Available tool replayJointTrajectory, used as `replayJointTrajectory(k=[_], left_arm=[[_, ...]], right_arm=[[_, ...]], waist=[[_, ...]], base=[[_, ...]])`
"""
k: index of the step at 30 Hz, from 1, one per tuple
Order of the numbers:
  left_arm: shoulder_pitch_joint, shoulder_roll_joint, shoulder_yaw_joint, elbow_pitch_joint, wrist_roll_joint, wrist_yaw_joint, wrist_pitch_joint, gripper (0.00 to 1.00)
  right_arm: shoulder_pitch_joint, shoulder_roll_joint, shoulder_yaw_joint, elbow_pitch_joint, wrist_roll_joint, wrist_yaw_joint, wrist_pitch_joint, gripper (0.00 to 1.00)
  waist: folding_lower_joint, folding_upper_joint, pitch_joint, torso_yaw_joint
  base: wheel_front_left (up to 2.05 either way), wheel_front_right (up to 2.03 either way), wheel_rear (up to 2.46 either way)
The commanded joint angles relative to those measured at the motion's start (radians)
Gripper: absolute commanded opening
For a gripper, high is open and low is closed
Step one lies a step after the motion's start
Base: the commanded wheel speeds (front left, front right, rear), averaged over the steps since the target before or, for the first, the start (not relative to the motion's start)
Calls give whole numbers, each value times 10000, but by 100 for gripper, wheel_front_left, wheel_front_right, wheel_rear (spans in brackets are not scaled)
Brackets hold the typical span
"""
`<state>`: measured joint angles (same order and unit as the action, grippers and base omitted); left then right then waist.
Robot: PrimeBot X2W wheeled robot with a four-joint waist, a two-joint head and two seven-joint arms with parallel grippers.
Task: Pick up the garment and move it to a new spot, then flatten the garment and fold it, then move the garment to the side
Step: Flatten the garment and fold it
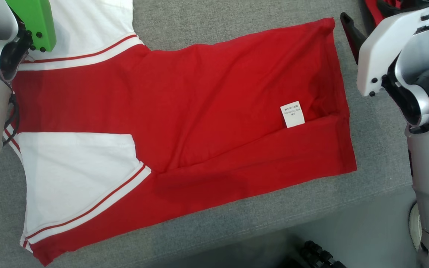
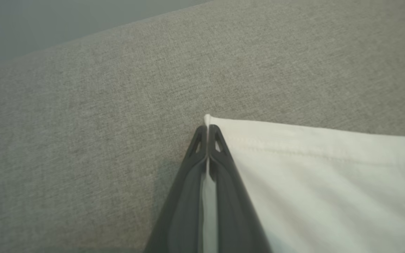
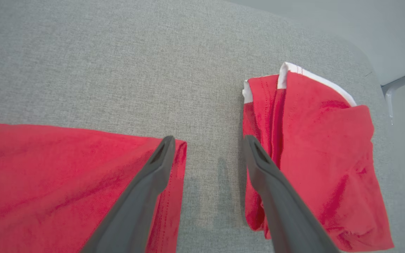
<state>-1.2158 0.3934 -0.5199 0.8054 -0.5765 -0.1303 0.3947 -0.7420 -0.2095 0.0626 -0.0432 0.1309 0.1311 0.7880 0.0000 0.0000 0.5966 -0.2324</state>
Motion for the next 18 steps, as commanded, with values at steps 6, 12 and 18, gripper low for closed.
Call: replayJointTrajectory(k=[6,12,18], left_arm=[[175,92,-82,-85,-116,115,103,0],[251,107,-133,-117,-167,125,155,0],[289,108,-164,-191,-235,153,165,0]], right_arm=[[-298,332,351,1050,-203,-9,-188,100],[-551,306,577,1813,-518,-10,-378,100],[-784,338,572,2272,-511,-9,-618,100]], waist=[[0,0,106,94],[0,0,85,151],[0,0,42,208]], base=[[0,0,0],[0,0,0],[0,0,0]])
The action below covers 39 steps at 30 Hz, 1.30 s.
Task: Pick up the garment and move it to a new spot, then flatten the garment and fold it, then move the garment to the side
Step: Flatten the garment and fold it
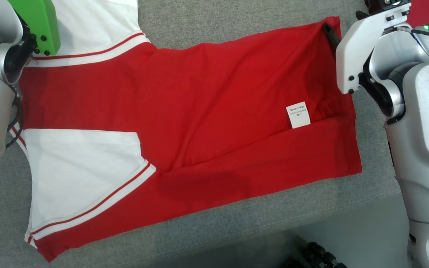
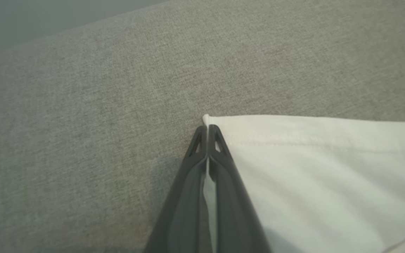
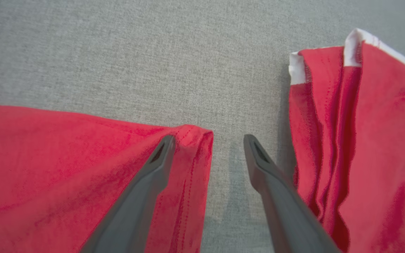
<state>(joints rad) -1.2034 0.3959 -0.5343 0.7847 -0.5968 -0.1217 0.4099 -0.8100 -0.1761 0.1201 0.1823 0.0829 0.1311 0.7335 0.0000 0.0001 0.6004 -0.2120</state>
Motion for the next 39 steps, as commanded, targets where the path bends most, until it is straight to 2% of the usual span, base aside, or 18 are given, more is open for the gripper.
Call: replayJointTrajectory(k=[1,4,6,11,18,20,21,22,23,25,26,27,29,30,31,39], left_arm=[[162,80,-25,1,-47,71,34,0],[181,76,-46,-20,-83,76,57,0],[207,60,-49,-22,-108,80,91,0],[219,96,-71,-70,-150,114,116,0],[109,79,-133,-121,-219,145,181,0],[94,121,-137,-110,-226,143,194,0],[96,145,-141,-103,-231,160,203,0],[103,164,-144,-99,-237,172,216,0],[108,178,-147,-96,-245,182,223,0],[126,201,-153,-104,-270,186,236,0],[136,208,-156,-103,-283,189,231,0],[145,216,-162,-108,-291,195,229,0],[137,220,-166,-110,-322,204,239,0],[125,223,-170,-112,-325,205,235,0],[113,221,-181,-109,-323,214,229,0],[279,107,-3,-270,-438,360,-468,0]], right_arm=[[-154,59,-16,54,39,-9,-111,100],[-182,223,-69,-1,265,-9,-133,96],[-212,243,-150,-166,354,-10,-181,100],[-182,233,-320,-403,223,-9,-38,100],[32,222,-589,207,-50,-9,201,100],[26,251,-578,365,9,-10,262,96],[20,263,-568,453,60,-9,307,87],[17,279,-545,539,114,-9,382,69],[8,293,-524,591,159,-9,434,64],[14,342,-510,688,301,-9,579,65],[23,368,-486,719,426,-7,655,49],[34,427,-488,747,579,-6,726,44],[18,415,-430,768,706,-6,803,25],[8,374,-414,778,730,-6,828,7],[-17,334,-398,747,740,-6,734,0],[-7,195,-317,648,851,-6,156,0]], waist=[[0,-1,11,13],[0,-1,6,34],[0,-1,-9,41],[0,-1,8,51],[0,-1,160,150],[0,-1,194,167],[0,-1,205,173],[0,-1,211,177],[0,-1,216,181],[0,-1,219,191],[0,-1,217,198],[0,-1,217,205],[0,-1,224,220],[0,-1,230,225],[0,-1,232,231],[0,-1,29,330]], base=[[0,0,0],[0,0,0],[0,0,0],[0,0,0],[0,0,0],[0,0,0],[0,0,0],[0,0,0],[0,0,0],[0,0,0],[0,0,0],[0,0,0],[0,0,0],[0,0,0],[0,0,0],[0,0,0]])
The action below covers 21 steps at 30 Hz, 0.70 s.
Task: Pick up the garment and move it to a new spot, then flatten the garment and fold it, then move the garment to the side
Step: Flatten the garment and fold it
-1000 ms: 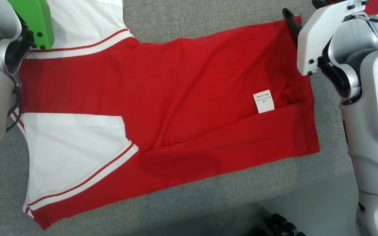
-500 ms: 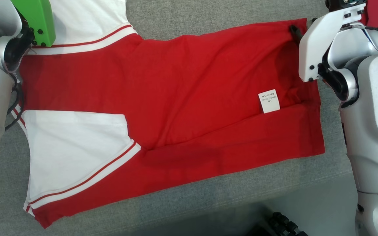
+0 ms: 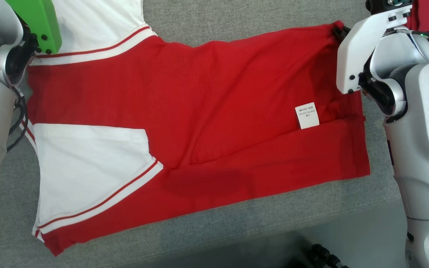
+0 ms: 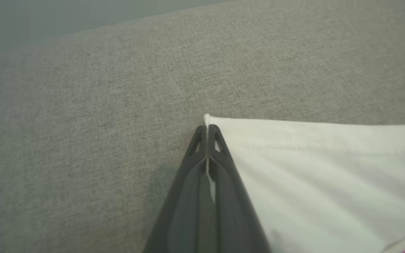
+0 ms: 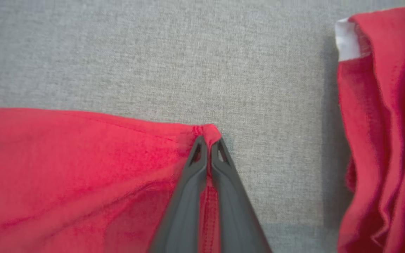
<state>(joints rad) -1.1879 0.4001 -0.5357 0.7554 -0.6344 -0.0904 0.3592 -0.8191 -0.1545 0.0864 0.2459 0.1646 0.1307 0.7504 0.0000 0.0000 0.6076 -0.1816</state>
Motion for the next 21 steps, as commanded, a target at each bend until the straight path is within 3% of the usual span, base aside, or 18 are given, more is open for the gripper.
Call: replayJointTrajectory(k=[1,6,11,21], left_arm=[[163,34,81,-27,-133,73,-135,0],[594,-88,559,-380,-427,303,-1219,0],[1406,-285,781,-1122,-706,479,-2015,0],[4194,-189,1028,-3757,-1008,1292,-2979,0]], right_arm=[[110,-16,3,-37,81,-2,-111,0],[443,-280,85,-280,314,-2,-384,0],[1001,-988,239,-743,427,-2,-674,0],[2319,-2401,922,-2013,1032,-8,-1082,0]], waist=[[0,0,-97,50],[0,0,-411,285],[0,0,-773,661],[0,0,-1765,1223]], base=[[0,0,0],[0,0,0],[0,0,0],[0,0,0]])
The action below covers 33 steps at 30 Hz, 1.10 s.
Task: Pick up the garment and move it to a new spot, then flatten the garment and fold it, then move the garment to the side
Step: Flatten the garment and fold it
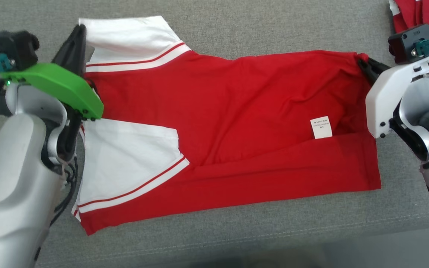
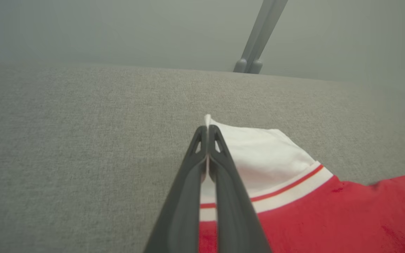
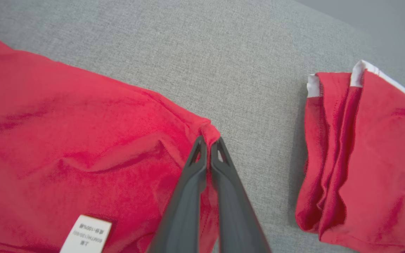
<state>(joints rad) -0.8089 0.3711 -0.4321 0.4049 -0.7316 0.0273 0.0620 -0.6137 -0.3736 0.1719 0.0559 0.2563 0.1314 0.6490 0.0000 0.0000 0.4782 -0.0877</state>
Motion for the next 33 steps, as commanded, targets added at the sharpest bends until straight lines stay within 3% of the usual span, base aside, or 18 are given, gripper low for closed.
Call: replayJointTrajectory(k=[1,6,15,32,33], left_arm=[[721,143,0,-574,-48,226,-11,0],[2476,297,77,-2120,-284,923,46,0],[4806,612,7,-4141,-520,1943,488,0],[6252,385,-73,-4588,-945,2446,450,0],[6336,362,-92,-4601,-969,2477,449,0]], right_arm=[[391,-349,160,-230,188,-16,-109,0],[1074,-970,615,-416,534,-14,-312,0],[1975,-1447,918,86,881,-16,-797,0],[1815,-2636,2452,1411,836,-16,-1536,0],[1822,-2654,2501,1476,886,-16,-1536,5]], waist=[[0,0,-569,321],[0,0,-1140,454],[0,0,-1707,717],[0,0,-2050,1017],[0,0,-2077,1033]], base=[[0,0,0],[0,0,0],[0,0,0],[0,0,0],[0,0,0]])
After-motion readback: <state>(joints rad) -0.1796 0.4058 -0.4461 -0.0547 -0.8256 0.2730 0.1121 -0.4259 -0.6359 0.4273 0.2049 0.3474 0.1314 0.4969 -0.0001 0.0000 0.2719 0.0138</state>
